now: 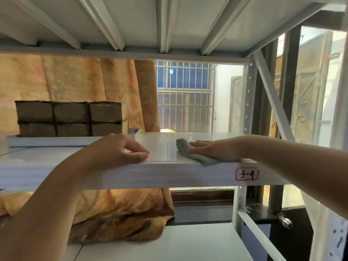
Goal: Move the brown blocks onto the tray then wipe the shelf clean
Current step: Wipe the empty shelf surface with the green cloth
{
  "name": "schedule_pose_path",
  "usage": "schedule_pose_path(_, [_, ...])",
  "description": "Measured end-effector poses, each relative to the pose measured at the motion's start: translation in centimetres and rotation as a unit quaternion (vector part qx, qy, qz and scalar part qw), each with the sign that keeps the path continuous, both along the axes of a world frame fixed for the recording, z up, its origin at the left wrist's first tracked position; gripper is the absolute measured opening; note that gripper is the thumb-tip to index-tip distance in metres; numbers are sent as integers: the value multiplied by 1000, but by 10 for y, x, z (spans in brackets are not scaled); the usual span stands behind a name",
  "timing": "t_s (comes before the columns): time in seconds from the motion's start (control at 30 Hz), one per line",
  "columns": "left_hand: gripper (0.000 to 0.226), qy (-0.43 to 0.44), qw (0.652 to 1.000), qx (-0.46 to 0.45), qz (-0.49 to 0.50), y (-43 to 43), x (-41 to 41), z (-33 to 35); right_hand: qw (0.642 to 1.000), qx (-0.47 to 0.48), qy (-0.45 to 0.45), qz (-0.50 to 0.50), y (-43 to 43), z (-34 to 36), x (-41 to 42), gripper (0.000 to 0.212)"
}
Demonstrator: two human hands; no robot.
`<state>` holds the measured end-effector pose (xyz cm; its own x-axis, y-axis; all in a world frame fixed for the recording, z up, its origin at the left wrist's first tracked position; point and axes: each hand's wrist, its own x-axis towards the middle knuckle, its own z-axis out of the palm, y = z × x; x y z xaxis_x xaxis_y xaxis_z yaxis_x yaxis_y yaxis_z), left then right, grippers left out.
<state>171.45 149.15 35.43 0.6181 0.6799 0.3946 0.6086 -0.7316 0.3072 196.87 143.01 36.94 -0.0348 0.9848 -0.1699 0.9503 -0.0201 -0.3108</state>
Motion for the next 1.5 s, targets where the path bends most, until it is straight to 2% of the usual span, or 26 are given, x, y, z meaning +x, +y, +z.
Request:
schedule_pose_path(0.37, [12, -11, 1000, 15, 6, 1, 0, -3, 998, 36, 50, -23, -23, -5, 2, 60])
schedule_pose_path(0.63, [6, -9, 1000, 1, -21, 5, -2, -2, 998, 36, 19, -48, -3, -5, -30, 67])
schedule_pose_path(0.7, [29, -22, 999, -14, -31, 8, -3, -3, 998, 33, 14, -46, 2, -5, -40, 68])
schedule_pose_path(0.77, [51, -52, 997, -21, -46, 11, -5, -3, 999, 31, 4, -40, 8, -5, -51, 70])
schedule_pose_path(0.8, [55, -69, 995, -27, -60, 12, -7, -3, 999, 31, 0, -35, 11, -5, -57, 70])
schedule_pose_path(0.97, [39, -169, 979, -57, -99, 11, -15, -3, 999, 30, -16, -2, 26, -5, -90, 74])
schedule_pose_path(1.07, [12, -201, 974, -40, -97, 7, -15, -4, 998, 38, -23, 36, 32, -4, -112, 71])
schedule_pose_path(1.2, [14, -254, 962, -25, -94, 3, -16, -5, 992, 52, 51, 105, 37, -9, -144, 51])
schedule_pose_path(1.33, [17, -320, 945, -32, -59, 7, -18, -7, 990, 68, 113, 58, 47, -9, -164, 42])
schedule_pose_path(1.43, [21, -388, 921, -33, 11, 12, -19, -7, 988, 52, 96, 106, 51, -13, -171, 39])
schedule_pose_path(1.5, [26, -405, 912, -56, 22, 12, -20, -6, 986, 67, 97, 122, 50, -13, -171, 38])
